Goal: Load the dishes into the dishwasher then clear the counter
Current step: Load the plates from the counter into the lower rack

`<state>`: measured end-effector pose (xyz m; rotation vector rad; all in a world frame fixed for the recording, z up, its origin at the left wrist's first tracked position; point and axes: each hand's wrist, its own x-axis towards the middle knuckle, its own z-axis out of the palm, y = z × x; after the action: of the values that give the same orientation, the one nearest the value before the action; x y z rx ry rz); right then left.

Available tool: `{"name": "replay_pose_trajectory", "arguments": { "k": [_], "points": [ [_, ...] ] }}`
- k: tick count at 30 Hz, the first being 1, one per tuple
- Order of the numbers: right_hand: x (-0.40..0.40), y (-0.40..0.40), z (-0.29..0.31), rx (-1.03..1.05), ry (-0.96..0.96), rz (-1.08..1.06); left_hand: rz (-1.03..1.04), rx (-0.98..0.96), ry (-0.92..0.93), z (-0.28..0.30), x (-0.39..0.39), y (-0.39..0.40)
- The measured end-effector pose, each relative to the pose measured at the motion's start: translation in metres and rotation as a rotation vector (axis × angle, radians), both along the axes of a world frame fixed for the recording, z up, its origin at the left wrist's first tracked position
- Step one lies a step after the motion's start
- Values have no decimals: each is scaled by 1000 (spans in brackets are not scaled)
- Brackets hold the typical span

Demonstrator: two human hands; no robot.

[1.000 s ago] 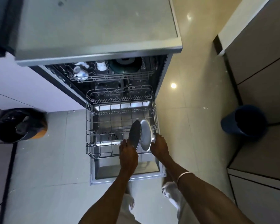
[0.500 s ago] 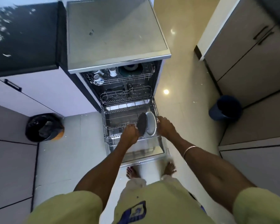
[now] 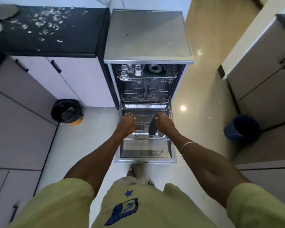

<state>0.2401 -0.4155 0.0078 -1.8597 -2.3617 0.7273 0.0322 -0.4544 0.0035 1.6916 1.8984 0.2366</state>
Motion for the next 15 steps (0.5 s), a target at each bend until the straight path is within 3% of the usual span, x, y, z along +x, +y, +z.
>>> {"name": "replay_pose_trajectory", "arguments": {
  "k": [9,15],
  "points": [
    [-102,-19,3,-51,63,112,281,11,9,6,-117,-50],
    [-227,0,6,-3,109,161,383,28,51,12,-243,-68]
  ]
}}
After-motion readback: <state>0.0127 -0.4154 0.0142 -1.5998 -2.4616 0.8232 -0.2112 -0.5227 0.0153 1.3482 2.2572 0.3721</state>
